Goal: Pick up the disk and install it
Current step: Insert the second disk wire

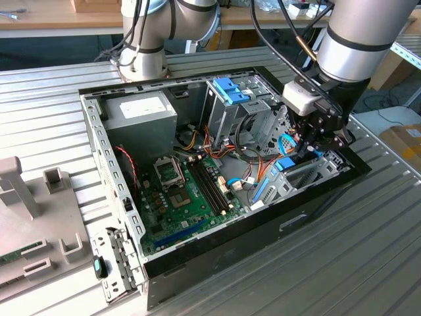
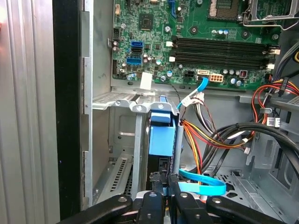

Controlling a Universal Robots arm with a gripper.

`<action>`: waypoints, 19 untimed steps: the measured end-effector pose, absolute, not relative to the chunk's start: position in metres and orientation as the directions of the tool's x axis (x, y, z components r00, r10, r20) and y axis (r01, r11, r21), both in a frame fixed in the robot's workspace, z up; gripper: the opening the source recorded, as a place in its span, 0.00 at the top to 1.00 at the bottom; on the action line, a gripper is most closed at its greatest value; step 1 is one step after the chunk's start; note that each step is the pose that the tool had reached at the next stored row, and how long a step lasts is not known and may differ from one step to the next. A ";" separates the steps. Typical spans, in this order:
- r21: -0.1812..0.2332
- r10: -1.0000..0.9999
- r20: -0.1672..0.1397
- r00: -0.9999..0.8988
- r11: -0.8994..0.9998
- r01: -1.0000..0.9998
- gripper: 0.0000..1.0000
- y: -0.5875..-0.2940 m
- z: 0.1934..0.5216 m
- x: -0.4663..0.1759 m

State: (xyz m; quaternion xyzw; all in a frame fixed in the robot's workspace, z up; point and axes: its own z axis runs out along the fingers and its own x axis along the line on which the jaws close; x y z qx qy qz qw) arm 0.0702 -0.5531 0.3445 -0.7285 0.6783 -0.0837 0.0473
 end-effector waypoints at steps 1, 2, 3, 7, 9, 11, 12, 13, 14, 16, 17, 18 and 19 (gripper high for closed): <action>-0.182 -0.996 0.058 0.066 -0.075 -0.980 0.84 -0.553 0.344 0.070; -0.182 -0.996 0.058 0.065 -0.075 -0.980 0.84 -0.553 0.343 0.070; -0.182 -0.996 0.058 0.065 -0.074 -0.980 0.84 -0.553 0.343 0.070; -0.182 -0.996 0.058 0.064 -0.074 -0.980 0.84 -0.553 0.342 0.070; -0.183 -0.996 0.057 0.063 -0.073 -0.981 0.84 -0.553 0.343 0.070; -0.183 -0.996 0.057 0.061 -0.071 -0.981 0.84 -0.553 0.343 0.070; -0.183 -0.997 0.057 0.060 -0.070 -0.981 0.84 -0.553 0.344 0.070; -0.183 -0.997 0.057 0.060 -0.069 -0.981 0.84 -0.553 0.344 0.070; -0.183 -0.997 0.057 0.059 -0.069 -0.981 0.84 -0.553 0.345 0.070; -0.182 -0.997 0.058 0.056 -0.065 -0.981 0.84 -0.553 0.345 0.070; -0.183 -0.997 0.058 0.054 -0.064 -0.981 0.84 -0.553 0.345 0.070; -0.183 -0.997 0.057 0.052 -0.061 -0.981 0.84 -0.553 0.345 0.070; -0.183 -0.997 0.057 0.051 -0.061 -0.981 0.84 -0.553 0.345 0.070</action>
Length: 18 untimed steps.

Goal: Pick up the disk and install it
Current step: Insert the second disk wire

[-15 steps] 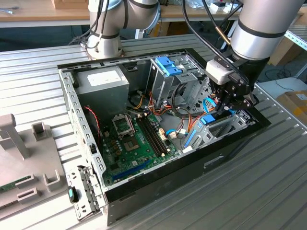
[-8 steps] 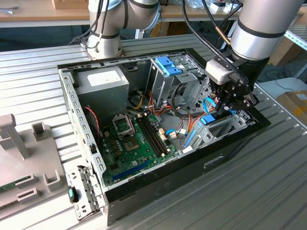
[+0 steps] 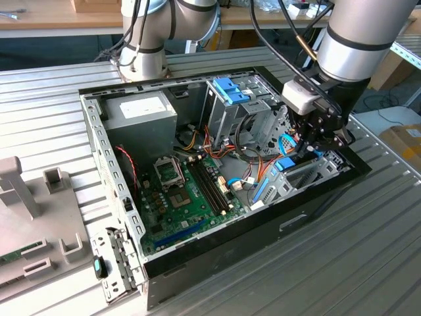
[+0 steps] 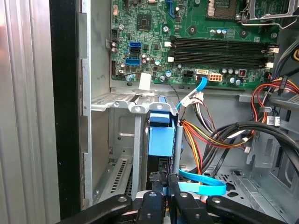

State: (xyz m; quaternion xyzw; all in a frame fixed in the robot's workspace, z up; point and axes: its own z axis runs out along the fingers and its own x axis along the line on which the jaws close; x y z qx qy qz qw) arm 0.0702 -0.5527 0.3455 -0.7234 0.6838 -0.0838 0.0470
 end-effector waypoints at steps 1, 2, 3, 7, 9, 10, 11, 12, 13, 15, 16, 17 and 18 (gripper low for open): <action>-0.183 -0.997 0.057 0.051 -0.060 -0.981 0.84 -0.552 0.345 0.070; -0.183 -0.997 0.057 0.051 -0.060 -0.981 0.84 -0.552 0.345 0.070; -0.183 -0.997 0.057 0.051 -0.060 -0.981 0.84 -0.552 0.345 0.070; -0.183 -0.997 0.058 0.051 -0.060 -0.981 0.84 -0.552 0.345 0.071; -0.183 -0.997 0.058 0.051 -0.061 -0.981 0.84 -0.552 0.345 0.072; -0.182 -0.997 0.058 0.051 -0.061 -0.981 0.84 -0.552 0.345 0.072; -0.183 -0.997 0.057 0.052 -0.062 -0.981 0.84 -0.552 0.345 0.072; -0.183 -0.997 0.057 0.052 -0.062 -0.981 0.84 -0.552 0.344 0.072; -0.183 -0.997 0.058 0.052 -0.062 -0.981 0.84 -0.552 0.344 0.072; -0.183 -0.997 0.058 0.053 -0.063 -0.981 0.84 -0.552 0.343 0.072; -0.182 -0.997 0.057 0.053 -0.063 -0.981 0.84 -0.552 0.342 0.072; -0.182 -0.997 0.058 0.053 -0.063 -0.981 0.84 -0.552 0.342 0.072; -0.182 -0.997 0.058 0.053 -0.063 -0.981 0.84 -0.552 0.342 0.072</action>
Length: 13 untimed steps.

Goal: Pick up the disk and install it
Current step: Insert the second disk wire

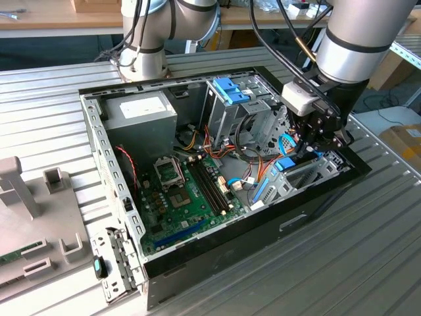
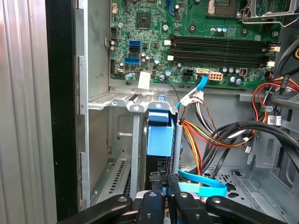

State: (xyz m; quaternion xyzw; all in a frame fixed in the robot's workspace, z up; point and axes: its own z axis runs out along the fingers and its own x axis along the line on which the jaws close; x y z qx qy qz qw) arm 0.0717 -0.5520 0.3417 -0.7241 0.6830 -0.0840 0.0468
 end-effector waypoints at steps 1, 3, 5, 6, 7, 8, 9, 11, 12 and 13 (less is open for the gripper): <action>-0.182 -0.997 0.058 0.053 -0.063 -0.981 0.84 -0.552 0.341 0.072; -0.183 -0.997 0.057 0.053 -0.063 -0.981 0.84 -0.552 0.340 0.072; -0.182 -0.997 0.058 0.053 -0.063 -0.981 0.84 -0.552 0.339 0.072; -0.182 -0.997 0.058 0.053 -0.063 -0.981 0.84 -0.552 0.339 0.072; -0.182 -0.997 0.058 0.053 -0.063 -0.981 0.84 -0.552 0.339 0.072; -0.183 -0.997 0.058 0.053 -0.063 -0.981 0.84 -0.552 0.339 0.072; -0.182 -0.997 0.058 0.053 -0.063 -0.981 0.84 -0.552 0.339 0.072; -0.182 -0.997 0.058 0.053 -0.063 -0.981 0.84 -0.552 0.338 0.072; -0.183 -0.997 0.057 0.053 -0.063 -0.981 0.83 -0.552 0.338 0.072; -0.183 -0.997 0.057 0.053 -0.063 -0.981 0.83 -0.552 0.338 0.072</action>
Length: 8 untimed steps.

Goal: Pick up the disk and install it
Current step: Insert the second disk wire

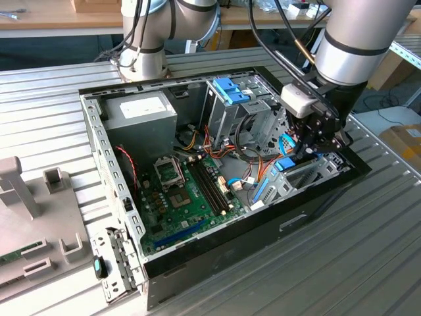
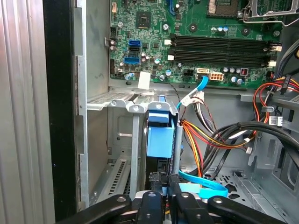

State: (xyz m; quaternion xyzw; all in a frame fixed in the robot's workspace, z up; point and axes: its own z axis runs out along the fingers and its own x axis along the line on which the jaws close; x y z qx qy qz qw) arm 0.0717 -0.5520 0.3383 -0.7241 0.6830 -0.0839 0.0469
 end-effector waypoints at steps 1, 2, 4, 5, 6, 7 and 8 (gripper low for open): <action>-0.183 -0.997 0.057 0.053 -0.063 -0.981 0.76 -0.552 0.338 0.072; -0.183 -0.997 0.058 0.053 -0.063 -0.981 0.76 -0.552 0.338 0.072; -0.182 -0.997 0.058 0.053 -0.063 -0.981 0.76 -0.552 0.340 0.072; -0.183 -0.997 0.057 0.053 -0.063 -0.981 0.76 -0.552 0.342 0.072; -0.182 -0.997 0.058 0.053 -0.063 -0.981 0.76 -0.552 0.349 0.072; -0.183 -0.997 0.058 0.053 -0.063 -0.981 0.76 -0.552 0.354 0.072; -0.183 -0.997 0.058 0.053 -0.063 -0.981 0.76 -0.552 0.356 0.072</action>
